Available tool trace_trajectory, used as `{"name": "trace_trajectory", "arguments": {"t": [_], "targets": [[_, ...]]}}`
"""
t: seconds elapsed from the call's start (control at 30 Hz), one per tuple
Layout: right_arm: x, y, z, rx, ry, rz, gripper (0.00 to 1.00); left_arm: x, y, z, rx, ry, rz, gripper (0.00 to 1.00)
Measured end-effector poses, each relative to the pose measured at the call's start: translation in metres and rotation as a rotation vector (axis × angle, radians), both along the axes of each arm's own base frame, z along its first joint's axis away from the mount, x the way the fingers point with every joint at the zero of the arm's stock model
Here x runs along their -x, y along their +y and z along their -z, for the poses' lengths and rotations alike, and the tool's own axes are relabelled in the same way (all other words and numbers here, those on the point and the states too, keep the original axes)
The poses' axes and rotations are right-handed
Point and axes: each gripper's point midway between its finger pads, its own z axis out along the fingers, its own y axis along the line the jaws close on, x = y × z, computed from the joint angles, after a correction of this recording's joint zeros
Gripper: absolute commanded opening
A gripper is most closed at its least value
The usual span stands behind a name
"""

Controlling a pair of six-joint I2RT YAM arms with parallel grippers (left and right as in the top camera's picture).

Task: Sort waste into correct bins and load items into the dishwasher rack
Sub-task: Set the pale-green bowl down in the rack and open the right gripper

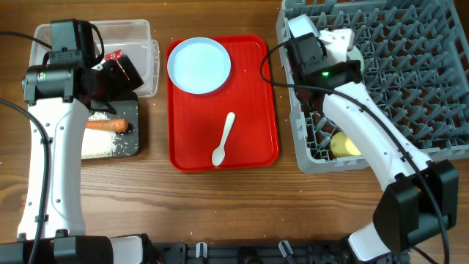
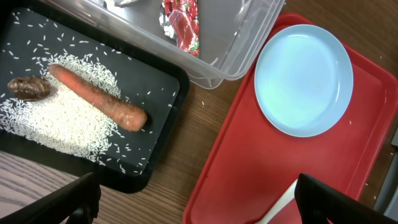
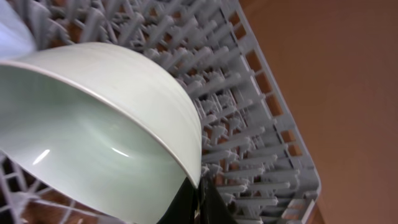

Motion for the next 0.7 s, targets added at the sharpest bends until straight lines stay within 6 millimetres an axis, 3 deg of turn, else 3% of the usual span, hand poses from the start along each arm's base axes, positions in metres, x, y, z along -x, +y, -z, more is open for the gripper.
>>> {"name": "trace_trajectory", "arguments": {"t": [0.07,0.2,0.4,0.63,0.67,0.7], "targets": [[-0.003,0.007,-0.003,0.012,-0.011,-0.025,0.04,0.0,0.0,0.0,0.0,0.0,0.0,1.0],[-0.003,0.0,-0.012,0.095,-0.017,-0.006,0.04,0.0,0.0,0.0,0.0,0.0,0.0,1.0],[-0.01,0.002,0.007,0.158,0.052,-0.021,0.04,0.0,0.0,0.0,0.0,0.0,0.0,1.0],[-0.012,0.028,0.02,0.105,0.114,-0.128,0.04,0.0,0.0,0.0,0.0,0.0,0.0,1.0],[-0.011,0.029,0.02,0.106,0.118,-0.133,0.06,0.0,0.0,0.0,0.0,0.0,0.0,1.0],[-0.011,0.03,0.022,0.106,0.129,-0.139,0.2,0.0,0.0,0.0,0.0,0.0,0.0,1.0]]}}
